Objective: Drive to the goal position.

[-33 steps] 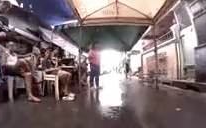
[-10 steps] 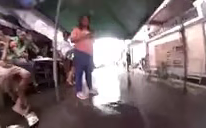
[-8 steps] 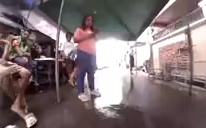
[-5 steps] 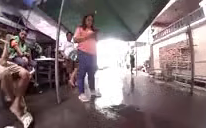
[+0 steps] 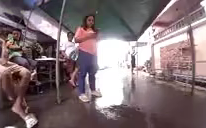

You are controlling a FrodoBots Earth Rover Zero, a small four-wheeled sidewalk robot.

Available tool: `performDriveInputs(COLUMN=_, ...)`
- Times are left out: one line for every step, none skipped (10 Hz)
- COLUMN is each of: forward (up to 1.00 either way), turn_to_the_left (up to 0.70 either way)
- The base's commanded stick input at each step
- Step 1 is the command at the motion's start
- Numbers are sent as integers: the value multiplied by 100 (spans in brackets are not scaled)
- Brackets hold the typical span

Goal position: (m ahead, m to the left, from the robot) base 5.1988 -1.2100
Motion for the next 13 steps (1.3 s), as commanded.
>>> performDriveInputs(forward=0, turn_to_the_left=100)
performDriveInputs(forward=0, turn_to_the_left=100)
performDriveInputs(forward=0, turn_to_the_left=100)
performDriveInputs(forward=0, turn_to_the_left=20)
performDriveInputs(forward=0, turn_to_the_left=0)
performDriveInputs(forward=0, turn_to_the_left=0)
performDriveInputs(forward=0, turn_to_the_left=0)
performDriveInputs(forward=0, turn_to_the_left=0)
performDriveInputs(forward=0, turn_to_the_left=0)
performDriveInputs(forward=0, turn_to_the_left=0)
performDriveInputs(forward=0, turn_to_the_left=0)
performDriveInputs(forward=0, turn_to_the_left=0)
performDriveInputs(forward=0, turn_to_the_left=0)
